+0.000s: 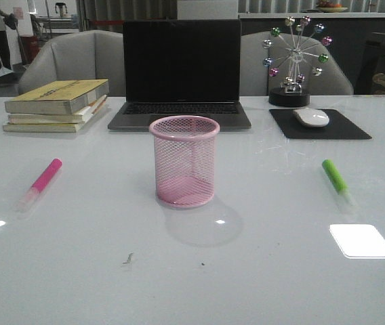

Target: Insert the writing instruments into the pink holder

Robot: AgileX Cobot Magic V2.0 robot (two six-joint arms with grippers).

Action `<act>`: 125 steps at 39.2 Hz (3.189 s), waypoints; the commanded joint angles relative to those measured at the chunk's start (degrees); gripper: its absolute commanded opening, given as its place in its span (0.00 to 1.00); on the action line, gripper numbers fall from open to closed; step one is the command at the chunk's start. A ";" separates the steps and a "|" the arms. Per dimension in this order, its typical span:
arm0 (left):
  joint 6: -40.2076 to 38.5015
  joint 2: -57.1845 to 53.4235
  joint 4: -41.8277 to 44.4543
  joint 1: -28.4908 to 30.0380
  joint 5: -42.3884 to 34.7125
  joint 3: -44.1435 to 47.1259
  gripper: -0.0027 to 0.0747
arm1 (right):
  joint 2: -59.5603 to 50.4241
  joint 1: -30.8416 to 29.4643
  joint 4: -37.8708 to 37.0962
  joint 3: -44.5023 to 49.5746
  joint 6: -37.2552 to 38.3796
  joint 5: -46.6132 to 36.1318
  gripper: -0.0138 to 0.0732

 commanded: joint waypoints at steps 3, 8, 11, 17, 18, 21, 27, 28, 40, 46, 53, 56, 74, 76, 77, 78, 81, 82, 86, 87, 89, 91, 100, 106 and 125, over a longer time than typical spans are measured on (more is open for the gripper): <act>-0.69 1.61 -0.09 -0.42 -3.96 -7.07 0.24 | 1.09 0.13 0.26 -9.60 -0.10 4.00 0.23; -0.69 7.02 1.34 -1.04 -1.40 -12.62 0.45 | 6.60 0.13 0.26 -15.00 -0.10 5.59 0.23; -0.69 11.33 4.81 -1.63 -1.40 -16.20 0.54 | 10.58 0.13 0.26 -18.01 -0.10 5.38 0.23; -0.69 21.42 7.96 -3.32 -1.75 -22.74 0.54 | 21.20 0.13 -1.17 -22.96 -0.15 5.04 0.30; -0.69 23.40 7.96 -3.68 -1.75 -23.70 0.54 | 23.09 0.13 -1.25 -23.69 -0.15 4.99 0.33; -0.69 28.76 7.96 -4.91 -1.75 -25.88 0.54 | 27.72 0.13 -1.25 -25.32 -0.15 4.91 0.47; -0.69 38.95 5.24 -7.20 -1.75 -27.89 0.54 | 36.95 0.13 -1.37 -26.27 -0.15 1.59 0.72; -0.69 41.09 4.10 -7.58 -1.75 -27.89 0.54 | 38.44 0.13 -1.58 -26.27 -0.15 1.32 0.74; -0.69 57.27 -1.57 -12.06 -7.07 -27.89 0.54 | 54.66 0.13 -0.39 -26.27 -0.06 -0.06 0.74; -0.69 62.43 -1.57 -12.06 -8.06 -30.41 0.54 | 58.28 0.13 7.30 -29.66 0.02 7.45 0.74; -0.69 68.07 -1.57 -12.06 3.58 -38.68 0.54 | 62.85 0.13 7.76 -37.46 0.02 16.88 0.74; -0.69 70.60 -1.57 -12.06 7.28 -42.60 0.54 | 65.17 0.13 7.76 -41.12 0.02 19.84 0.74; -0.69 76.63 -1.57 -12.06 14.43 -51.66 0.54 | 90.96 -0.51 7.77 -59.20 1.02 30.41 0.74; -0.69 76.63 -1.57 -12.06 14.54 -51.66 0.54 | 93.30 -0.51 7.90 -61.10 1.07 31.13 0.74; -0.69 76.63 -1.57 -12.06 14.54 -51.66 0.54 | 94.20 -0.51 7.90 -61.78 1.07 31.35 0.74; -0.69 76.63 -1.57 -12.06 14.54 -51.66 0.54 | 95.02 -0.51 7.90 -62.45 1.07 31.52 0.74; -0.69 76.63 -1.75 -12.06 14.54 -51.66 0.54 | 97.58 -0.51 7.90 -64.52 1.07 32.08 0.74; -0.69 76.63 -1.80 -12.06 14.54 -51.66 0.54 | 98.39 -0.51 7.90 -65.31 1.07 32.15 0.74; -0.69 76.63 -1.91 -12.06 14.71 -51.66 0.54 | 100.51 -0.51 7.90 -67.48 1.08 32.67 0.74; -0.69 76.63 -1.89 -12.06 14.85 -51.66 0.54 | 101.25 -0.51 7.90 -68.01 1.13 32.67 0.74; -0.69 76.63 -1.89 -12.06 14.98 -51.66 0.54 | 102.29 -0.51 7.90 -68.98 1.13 33.07 0.74; -0.69 76.63 -1.89 -12.06 14.98 -51.66 0.54 | 103.26 -0.58 7.84 -69.65 1.13 33.59 0.74; -0.69 76.63 -1.89 -12.06 15.60 -51.66 0.54 | 107.24 -1.33 7.73 -71.55 1.13 34.92 0.74; -0.69 76.63 -1.89 -12.06 16.24 -51.66 0.54 | 108.93 -1.85 7.73 -71.59 1.13 35.49 0.74; -0.69 76.63 -1.89 -12.06 16.24 -51.66 0.54 | 111.38 -1.85 7.58 -71.49 1.13 37.39 0.29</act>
